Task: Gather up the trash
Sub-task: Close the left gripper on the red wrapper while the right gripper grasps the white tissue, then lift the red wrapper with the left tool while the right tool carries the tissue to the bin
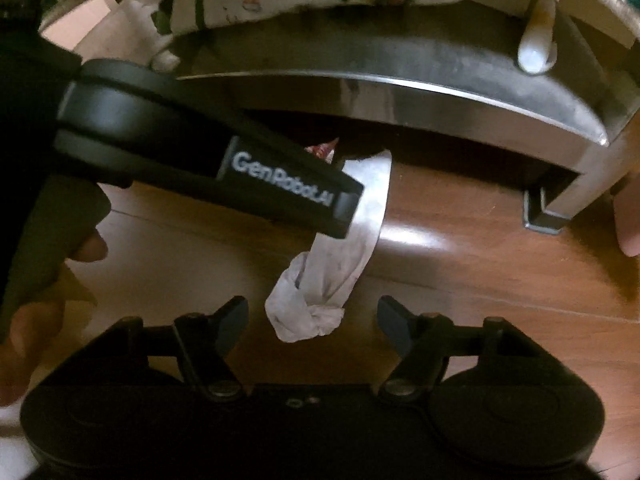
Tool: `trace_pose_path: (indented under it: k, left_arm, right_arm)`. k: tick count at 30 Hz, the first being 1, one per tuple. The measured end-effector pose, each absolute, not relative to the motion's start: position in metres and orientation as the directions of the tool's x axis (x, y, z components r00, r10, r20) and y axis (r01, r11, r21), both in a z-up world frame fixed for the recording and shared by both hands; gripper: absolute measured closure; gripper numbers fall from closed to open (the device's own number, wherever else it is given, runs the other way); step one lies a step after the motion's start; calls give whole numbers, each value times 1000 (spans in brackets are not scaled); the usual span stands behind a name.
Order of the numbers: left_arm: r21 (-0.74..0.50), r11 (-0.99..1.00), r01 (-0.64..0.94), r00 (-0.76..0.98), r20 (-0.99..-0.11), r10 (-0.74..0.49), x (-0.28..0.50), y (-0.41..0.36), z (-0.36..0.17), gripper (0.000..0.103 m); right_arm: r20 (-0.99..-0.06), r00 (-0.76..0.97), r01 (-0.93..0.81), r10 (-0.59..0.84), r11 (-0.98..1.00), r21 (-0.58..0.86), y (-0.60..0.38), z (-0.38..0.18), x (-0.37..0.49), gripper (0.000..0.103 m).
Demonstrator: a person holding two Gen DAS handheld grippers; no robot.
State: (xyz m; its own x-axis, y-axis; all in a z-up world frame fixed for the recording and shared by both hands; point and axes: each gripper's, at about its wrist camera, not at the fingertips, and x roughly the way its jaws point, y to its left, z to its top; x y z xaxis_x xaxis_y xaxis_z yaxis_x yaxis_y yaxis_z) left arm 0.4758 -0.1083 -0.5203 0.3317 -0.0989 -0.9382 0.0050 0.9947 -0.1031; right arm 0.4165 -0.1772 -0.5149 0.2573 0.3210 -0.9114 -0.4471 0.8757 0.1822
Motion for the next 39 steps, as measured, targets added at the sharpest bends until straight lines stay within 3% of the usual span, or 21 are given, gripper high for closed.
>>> trace_pose_path:
  k: [7, 9, 13, 14, 19, 26, 32, 39]
  left_arm:
    - [-73, 997, -26, 326, -943, -61, 488, -107, -530, 25]
    - [-86, 996, -37, 311, -948, -70, 490, -105, -534, 45]
    - [-98, 995, -36, 289, -954, -83, 494, -103, -540, 58]
    - [-100, 994, -34, 284, -955, -86, 495, -103, -541, 66]
    - [-106, 994, -21, 279, -955, -96, 493, -97, -541, 75]
    - [-113, 994, 10, 258, -960, -111, 478, -90, -541, 80]
    - [-107, 994, 21, 244, -964, -109, 450, -80, -514, 81]
    - [-98, 995, 22, 281, -955, -100, 423, -69, -445, 81]
  right_arm:
    - [-914, 294, -417, 280, 898, 141, -164, -524, 419, 47]
    - [-917, 294, -411, 269, 902, 133, -161, -526, 420, 50]
    - [-919, 297, -388, 259, 912, 131, -160, -526, 418, 54]
    - [-921, 298, -387, 253, 913, 126, -160, -527, 417, 55]
    - [-930, 287, -399, 230, 911, 102, -153, -533, 414, 69]
    - [-943, 218, -435, 250, 890, 135, -160, -527, 413, 88]
    - [-963, 152, -410, 224, 901, 145, -181, -500, 397, 89]
    - [-955, 159, -454, 252, 877, 156, -191, -420, 375, 89]
